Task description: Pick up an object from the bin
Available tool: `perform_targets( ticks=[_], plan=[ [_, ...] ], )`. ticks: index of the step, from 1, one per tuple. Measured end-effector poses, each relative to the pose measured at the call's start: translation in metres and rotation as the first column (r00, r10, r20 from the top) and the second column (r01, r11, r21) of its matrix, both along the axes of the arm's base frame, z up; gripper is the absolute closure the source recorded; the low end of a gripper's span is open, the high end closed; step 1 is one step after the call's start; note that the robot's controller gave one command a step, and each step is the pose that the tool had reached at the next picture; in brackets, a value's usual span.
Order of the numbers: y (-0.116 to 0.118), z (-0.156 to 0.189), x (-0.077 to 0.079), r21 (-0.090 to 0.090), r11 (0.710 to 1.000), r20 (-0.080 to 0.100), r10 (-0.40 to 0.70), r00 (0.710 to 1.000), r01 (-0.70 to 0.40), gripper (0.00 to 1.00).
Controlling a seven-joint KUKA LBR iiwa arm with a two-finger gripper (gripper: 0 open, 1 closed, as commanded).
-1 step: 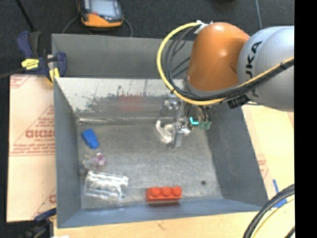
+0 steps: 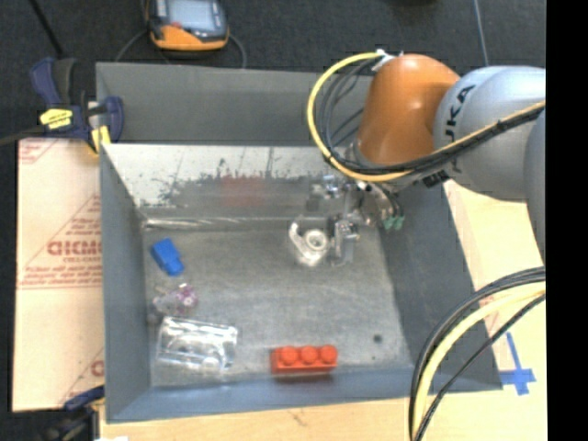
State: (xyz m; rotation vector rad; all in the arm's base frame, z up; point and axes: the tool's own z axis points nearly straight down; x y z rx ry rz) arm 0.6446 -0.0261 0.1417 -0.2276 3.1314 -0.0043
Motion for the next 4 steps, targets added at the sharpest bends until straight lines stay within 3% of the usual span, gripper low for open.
perform_targets(
  ticks=[1, 2, 3, 4],
  plan=[
    [-0.034, -0.075, -0.009, 0.002, 1.0, -0.001, -0.006, 1.0, 0.006, 0.0],
    [-0.013, -0.071, -0.012, 0.005, 0.986, 0.001, -0.166, 0.986, 0.166, 0.0],
    [-0.014, -0.07, -0.011, 0.004, 0.986, 0.003, -0.167, 0.986, 0.167, 1.0],
    [-0.014, -0.07, -0.011, 0.004, 0.986, 0.003, -0.167, 0.986, 0.167, 1.0]
  ],
)
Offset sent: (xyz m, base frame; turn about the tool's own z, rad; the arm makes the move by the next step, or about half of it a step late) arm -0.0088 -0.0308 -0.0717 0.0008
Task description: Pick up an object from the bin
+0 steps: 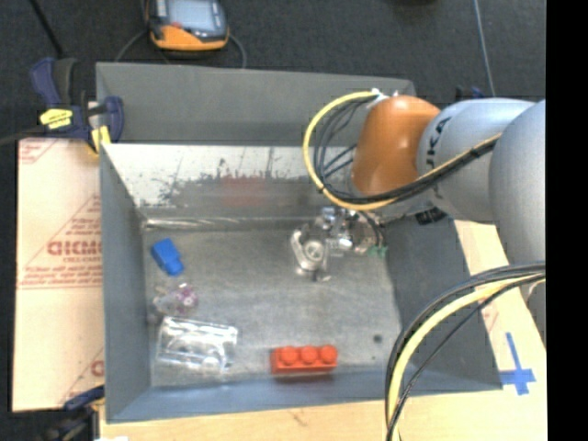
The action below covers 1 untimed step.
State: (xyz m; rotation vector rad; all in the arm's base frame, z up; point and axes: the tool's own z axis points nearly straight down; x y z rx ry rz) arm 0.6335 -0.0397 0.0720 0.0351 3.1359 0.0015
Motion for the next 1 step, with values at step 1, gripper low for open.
perform_targets(
  ticks=[1],
  plan=[
    [-0.0043, 0.0065, 0.0101, 0.0, 0.999, 0.001, -0.054, 0.999, 0.054, 1.0]
  ],
)
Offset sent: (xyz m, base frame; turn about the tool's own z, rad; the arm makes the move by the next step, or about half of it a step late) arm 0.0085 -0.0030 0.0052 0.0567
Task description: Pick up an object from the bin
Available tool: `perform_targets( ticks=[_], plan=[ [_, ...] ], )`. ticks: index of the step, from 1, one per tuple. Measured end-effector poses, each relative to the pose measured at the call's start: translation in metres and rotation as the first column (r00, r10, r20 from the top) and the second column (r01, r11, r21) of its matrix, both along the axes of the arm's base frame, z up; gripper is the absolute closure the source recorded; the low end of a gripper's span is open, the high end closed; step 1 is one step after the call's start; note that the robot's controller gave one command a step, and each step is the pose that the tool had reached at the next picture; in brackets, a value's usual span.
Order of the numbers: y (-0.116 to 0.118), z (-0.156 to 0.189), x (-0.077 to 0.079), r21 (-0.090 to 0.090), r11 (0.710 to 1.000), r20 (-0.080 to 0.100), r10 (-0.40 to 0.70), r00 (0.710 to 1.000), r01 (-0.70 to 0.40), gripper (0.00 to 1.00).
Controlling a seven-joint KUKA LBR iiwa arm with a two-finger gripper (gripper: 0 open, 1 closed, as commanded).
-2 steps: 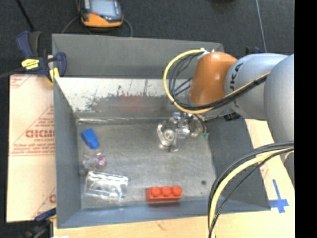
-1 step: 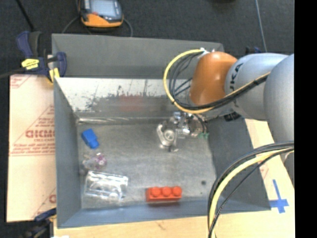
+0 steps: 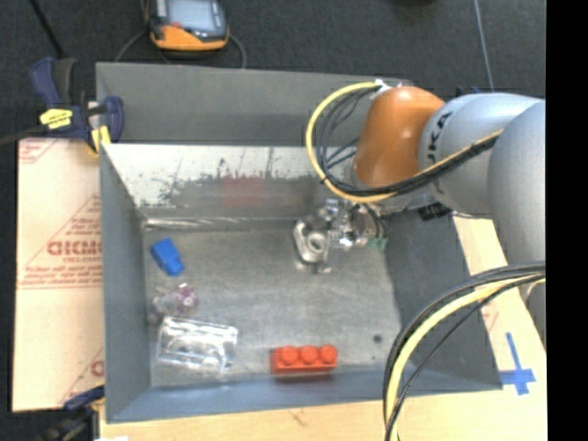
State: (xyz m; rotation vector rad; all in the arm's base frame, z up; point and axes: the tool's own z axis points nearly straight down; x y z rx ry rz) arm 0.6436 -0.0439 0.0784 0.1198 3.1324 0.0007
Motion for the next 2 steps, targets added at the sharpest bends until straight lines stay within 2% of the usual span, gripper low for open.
perform_targets(
  ticks=[1, 2],
  plan=[
    [0.0, 0.0, 0.0, 0.0, 1.0, -0.001, 0.0, 1.0, 0.0, 1.0],
    [0.011, 0.138, -0.003, 0.0, 0.999, 0.006, -0.038, 0.999, 0.038, 1.0]
  ],
)
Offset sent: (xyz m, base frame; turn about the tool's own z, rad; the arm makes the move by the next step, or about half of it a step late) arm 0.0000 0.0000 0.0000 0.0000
